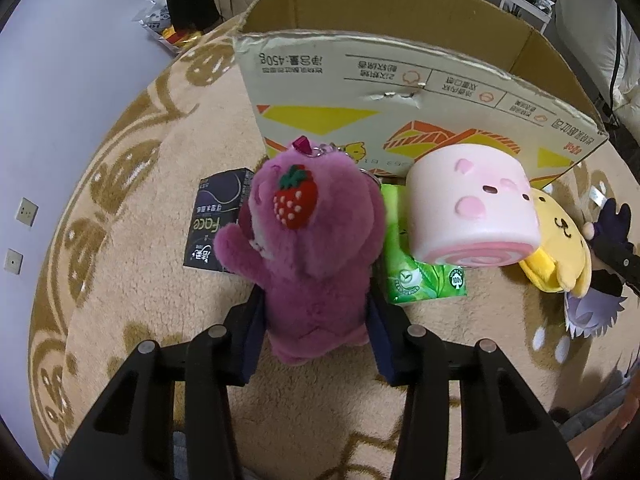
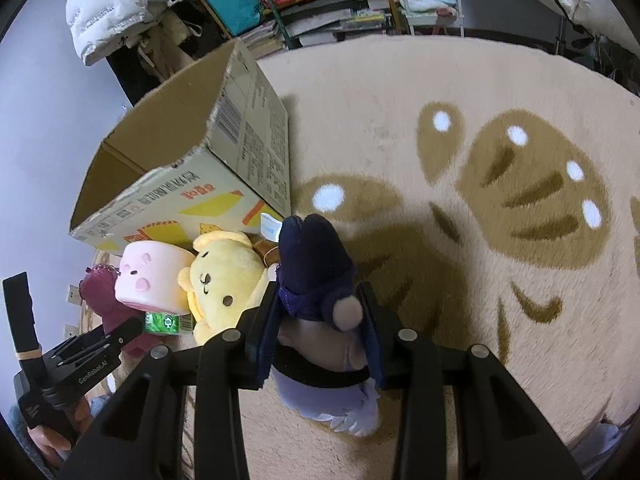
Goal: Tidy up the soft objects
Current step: 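Close left tool on pink bear while right tool grips purple doll, lift both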
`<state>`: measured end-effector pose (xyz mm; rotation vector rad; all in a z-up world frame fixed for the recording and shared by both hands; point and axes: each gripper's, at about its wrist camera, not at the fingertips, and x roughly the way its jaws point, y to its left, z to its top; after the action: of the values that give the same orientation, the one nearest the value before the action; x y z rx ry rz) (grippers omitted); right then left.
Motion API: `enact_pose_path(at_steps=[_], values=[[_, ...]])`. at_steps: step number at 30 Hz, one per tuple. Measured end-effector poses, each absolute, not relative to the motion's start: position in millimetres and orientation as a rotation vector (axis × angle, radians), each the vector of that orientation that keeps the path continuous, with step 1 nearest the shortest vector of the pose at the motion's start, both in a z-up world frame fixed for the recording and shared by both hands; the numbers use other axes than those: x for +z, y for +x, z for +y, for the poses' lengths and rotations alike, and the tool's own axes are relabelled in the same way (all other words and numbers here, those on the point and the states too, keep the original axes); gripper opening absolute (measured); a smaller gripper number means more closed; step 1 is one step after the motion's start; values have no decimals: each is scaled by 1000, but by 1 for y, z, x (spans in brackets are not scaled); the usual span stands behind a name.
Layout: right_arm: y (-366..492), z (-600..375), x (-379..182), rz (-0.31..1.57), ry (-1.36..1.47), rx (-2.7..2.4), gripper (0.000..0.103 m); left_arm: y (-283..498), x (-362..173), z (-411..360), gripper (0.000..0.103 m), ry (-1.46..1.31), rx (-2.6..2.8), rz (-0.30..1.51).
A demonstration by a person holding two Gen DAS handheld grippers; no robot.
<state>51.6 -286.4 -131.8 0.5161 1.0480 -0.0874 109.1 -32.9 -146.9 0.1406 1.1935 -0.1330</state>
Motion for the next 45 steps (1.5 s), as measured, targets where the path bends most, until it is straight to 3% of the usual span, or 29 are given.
enact_pose_path(at_steps=[11, 31, 45], values=[[40, -283, -110, 917, 476, -58, 39, 98, -125, -28, 43, 89, -152, 1105], [17, -257, -56, 647, 331, -25, 39, 46, -40, -15, 44, 81, -91, 677], [21, -238, -39, 554, 233, 12, 39, 32, -19, -18, 44, 70, -134, 573]])
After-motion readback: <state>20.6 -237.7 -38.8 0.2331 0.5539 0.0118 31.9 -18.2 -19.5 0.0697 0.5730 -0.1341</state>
